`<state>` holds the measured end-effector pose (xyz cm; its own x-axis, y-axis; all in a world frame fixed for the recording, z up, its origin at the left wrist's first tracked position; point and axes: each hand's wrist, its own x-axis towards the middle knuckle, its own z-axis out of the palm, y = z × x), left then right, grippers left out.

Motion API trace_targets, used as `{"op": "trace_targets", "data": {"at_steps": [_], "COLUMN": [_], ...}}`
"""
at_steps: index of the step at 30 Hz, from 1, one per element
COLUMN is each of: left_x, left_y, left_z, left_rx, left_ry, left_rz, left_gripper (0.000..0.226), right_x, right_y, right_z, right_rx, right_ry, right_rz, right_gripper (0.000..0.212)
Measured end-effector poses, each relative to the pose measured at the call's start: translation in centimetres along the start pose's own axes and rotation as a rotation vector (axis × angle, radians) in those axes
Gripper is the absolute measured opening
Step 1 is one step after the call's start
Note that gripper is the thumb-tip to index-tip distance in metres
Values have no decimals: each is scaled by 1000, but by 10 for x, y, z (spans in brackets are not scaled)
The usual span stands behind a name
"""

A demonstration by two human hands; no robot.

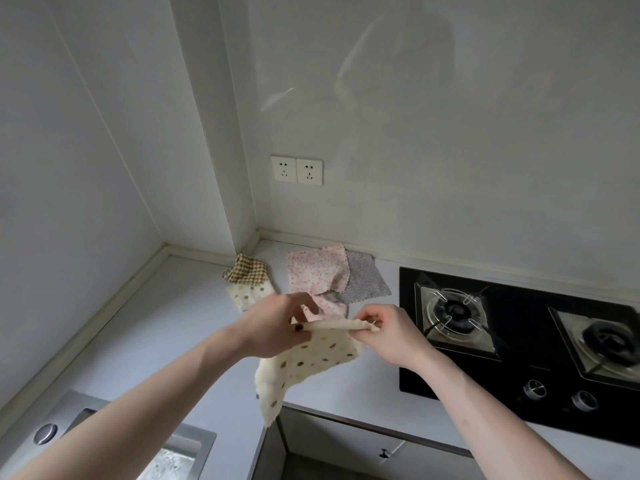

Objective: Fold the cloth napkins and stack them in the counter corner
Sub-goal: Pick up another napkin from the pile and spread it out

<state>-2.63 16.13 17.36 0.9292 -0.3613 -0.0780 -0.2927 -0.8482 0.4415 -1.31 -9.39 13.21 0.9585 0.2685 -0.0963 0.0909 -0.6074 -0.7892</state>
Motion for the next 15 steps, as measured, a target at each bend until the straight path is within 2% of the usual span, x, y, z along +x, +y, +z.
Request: {"op": "trace_targets", "data": {"at_steps": [7,9,11,13,15], "left_x": [3,3,4,5,10], "left_y": [-12,-15,-16,-18,-20], "left_z": [32,44,55,66,76], "left_rx": [118,70,-9,-127,-247], "left_ry": [94,113,104,79,65], "left_rz": [-76,-92,-106,-152,-200], "left_gripper": [18,16,17,22,24], "right_x": [-8,-10,-11,-13,-12], "right_y": [33,46,62,80,98], "right_z": [-15,-18,-19,-19,-16], "right_rx": [-79,-89,-101,-61,14], "right_ry": [18,30,47,55,48], "right_rz": [24,22,24,38,57], "right_gripper": [9,13,25,37,39]}}
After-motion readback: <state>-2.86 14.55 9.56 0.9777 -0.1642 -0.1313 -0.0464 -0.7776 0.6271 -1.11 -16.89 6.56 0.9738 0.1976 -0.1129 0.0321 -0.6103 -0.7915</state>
